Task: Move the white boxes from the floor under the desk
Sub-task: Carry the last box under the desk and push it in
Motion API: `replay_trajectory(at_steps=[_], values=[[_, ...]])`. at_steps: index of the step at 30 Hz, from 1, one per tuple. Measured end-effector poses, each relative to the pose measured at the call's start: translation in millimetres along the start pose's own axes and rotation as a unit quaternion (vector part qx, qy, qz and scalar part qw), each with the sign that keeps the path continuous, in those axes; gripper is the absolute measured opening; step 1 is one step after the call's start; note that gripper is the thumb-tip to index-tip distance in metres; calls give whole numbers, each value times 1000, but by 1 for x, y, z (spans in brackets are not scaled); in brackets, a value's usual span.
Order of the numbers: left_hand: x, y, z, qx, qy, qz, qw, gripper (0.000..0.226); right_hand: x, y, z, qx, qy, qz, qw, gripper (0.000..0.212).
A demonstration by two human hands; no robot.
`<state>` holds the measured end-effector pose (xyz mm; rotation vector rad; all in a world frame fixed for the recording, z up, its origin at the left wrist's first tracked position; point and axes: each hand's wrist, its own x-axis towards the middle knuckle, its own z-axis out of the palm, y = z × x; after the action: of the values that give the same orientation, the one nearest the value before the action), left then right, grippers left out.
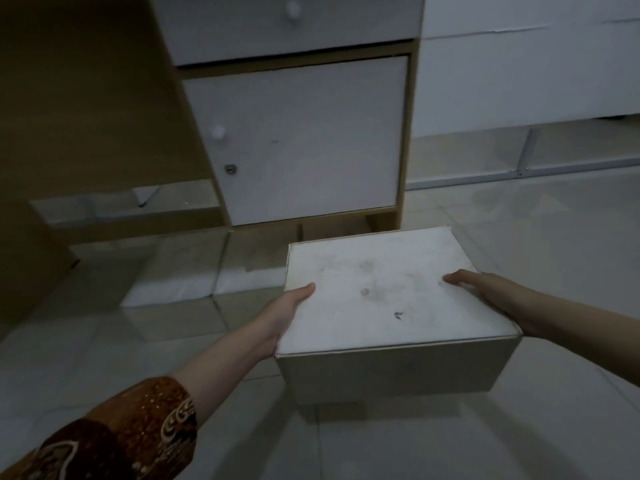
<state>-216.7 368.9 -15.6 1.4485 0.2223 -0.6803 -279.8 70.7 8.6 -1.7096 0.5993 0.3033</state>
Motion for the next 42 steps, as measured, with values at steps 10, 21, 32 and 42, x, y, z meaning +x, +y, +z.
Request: replay_trajectory(at_steps=[10, 21, 32, 42], values=[[-74, -13, -193, -49, 105, 22, 993, 26, 5, -50, 203, -41, -115, -31, 992, 37], [-149, 35, -366, -78, 225, -15, 971, 27, 16, -130, 396, -65, -242, -32, 968, 40], [-170, 30, -514, -181, 278, -7, 943, 41, 39, -189, 564, -167, -292, -85, 938, 44], [-129, -12, -604, -170, 428, 61, 885, 27, 108, -213, 719, -302, -324, -116, 889, 51]])
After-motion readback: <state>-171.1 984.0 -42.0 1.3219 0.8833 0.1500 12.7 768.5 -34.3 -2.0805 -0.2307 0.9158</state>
